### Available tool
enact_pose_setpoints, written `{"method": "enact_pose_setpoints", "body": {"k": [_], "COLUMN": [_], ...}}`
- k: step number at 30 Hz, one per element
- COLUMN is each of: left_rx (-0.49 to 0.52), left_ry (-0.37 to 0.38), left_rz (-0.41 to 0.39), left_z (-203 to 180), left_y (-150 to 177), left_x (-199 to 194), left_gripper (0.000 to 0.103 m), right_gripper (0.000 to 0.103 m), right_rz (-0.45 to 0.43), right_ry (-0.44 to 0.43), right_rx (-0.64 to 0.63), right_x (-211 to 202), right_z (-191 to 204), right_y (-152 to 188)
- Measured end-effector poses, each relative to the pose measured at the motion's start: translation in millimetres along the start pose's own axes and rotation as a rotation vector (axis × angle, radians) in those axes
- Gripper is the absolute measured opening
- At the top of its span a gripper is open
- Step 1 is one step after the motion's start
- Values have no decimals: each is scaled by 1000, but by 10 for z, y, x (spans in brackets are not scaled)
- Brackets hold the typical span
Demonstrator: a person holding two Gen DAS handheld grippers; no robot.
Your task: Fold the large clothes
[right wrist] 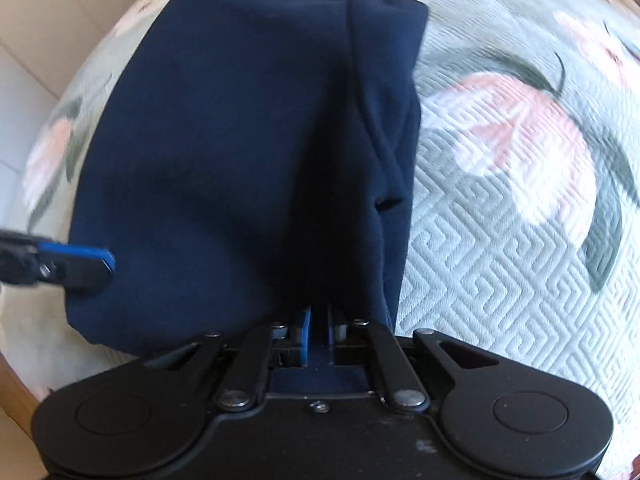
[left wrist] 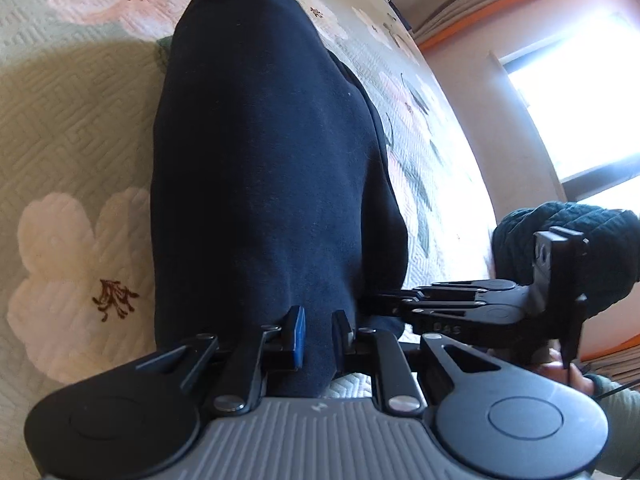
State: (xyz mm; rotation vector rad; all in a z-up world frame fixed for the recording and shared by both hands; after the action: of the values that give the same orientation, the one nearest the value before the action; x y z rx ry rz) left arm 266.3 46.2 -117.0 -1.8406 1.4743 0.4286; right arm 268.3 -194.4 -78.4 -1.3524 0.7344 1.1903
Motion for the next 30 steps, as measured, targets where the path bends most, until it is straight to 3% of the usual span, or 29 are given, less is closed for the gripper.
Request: {"method": "enact_pose_setpoints", "body": {"k": [4, 8, 11, 17, 22, 25, 27, 30], "left_rx": [30, 100, 115, 209, 220, 202, 180, 128], "left_ry": [-61, -130, -155, -255, -306, -328, -397, -490], "left_rz": [-8, -50, -106, -200, -262, -302, -312, -311], "left_z": [-208, -519, -763, -1221, -1480, -1619, -1691, -1708], "left_y": [-32, -92, -174, -304, -427, -489, -553, -616], "left_x": [-144, -340, -564, -991, -1397, -1619, -1714, -1715], "left_gripper": [19, 21, 21, 23, 25, 37, 52, 55], "right_gripper": [11, 32, 32, 32, 43, 56, 62, 77], "right_rz": [-14, -83, -146, -189, -219, -238, -244, -241], "right_ry": [-15, 6, 16, 7, 44, 69, 87, 105], "right_rx": [17, -26, -51, 19, 11, 5, -3, -1], "right_x": [-196, -573, -819, -1263, -1600, -1783, -1866, -1911], "right_z": [-23, 56, 134, 288, 487, 583, 647, 697], "right_y": [5, -61, -210, -486, -588, -698, -725, -808]}}
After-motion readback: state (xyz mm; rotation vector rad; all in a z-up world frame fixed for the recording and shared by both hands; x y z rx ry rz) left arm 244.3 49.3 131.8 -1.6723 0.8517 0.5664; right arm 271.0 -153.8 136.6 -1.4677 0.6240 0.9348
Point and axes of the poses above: each gripper's, at about its wrist camera, not at the fingertips, and x roughly the way its jaws point, z to its left, y to its underside, the point moved 1 cm from there along x, roughly the way its jaws point, and after that the axes turned 2 degrees about -z, right-handed, at the moved point
